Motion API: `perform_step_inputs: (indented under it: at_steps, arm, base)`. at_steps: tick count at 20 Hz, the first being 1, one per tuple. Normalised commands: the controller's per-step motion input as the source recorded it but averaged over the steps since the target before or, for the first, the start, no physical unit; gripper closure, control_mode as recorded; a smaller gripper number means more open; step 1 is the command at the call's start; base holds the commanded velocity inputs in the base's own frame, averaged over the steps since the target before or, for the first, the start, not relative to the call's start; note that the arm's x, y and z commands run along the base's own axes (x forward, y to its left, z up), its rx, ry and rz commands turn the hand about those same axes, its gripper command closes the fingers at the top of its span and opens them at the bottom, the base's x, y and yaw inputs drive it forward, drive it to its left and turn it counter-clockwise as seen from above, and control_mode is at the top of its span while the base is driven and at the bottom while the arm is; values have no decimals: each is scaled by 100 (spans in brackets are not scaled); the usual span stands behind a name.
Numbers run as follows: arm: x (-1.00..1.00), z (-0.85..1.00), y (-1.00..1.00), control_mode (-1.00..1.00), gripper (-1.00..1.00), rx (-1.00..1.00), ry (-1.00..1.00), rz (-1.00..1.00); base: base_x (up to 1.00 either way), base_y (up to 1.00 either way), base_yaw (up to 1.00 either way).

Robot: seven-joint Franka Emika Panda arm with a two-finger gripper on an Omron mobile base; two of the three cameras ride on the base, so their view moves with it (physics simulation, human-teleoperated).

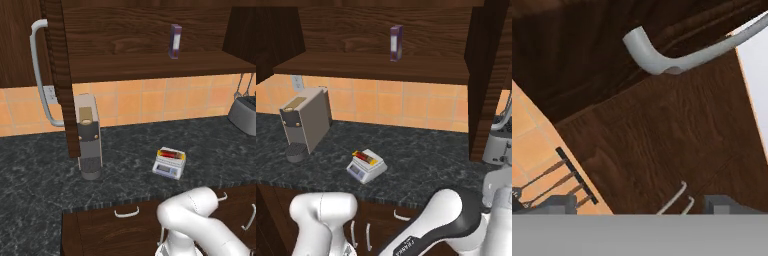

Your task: Pick the bar and place it on the digital scale for weighing, and close the cabinet.

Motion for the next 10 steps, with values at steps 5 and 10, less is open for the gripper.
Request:
perform_step_inputs:
  at_steps: [5, 10]
  arm:
    - [87, -8, -16, -100, -100, 1, 16, 27]
    - [84, -33, 18, -100, -100, 6, 17, 29]
  base:
    - [0, 0, 0]
    - [0, 0, 0]
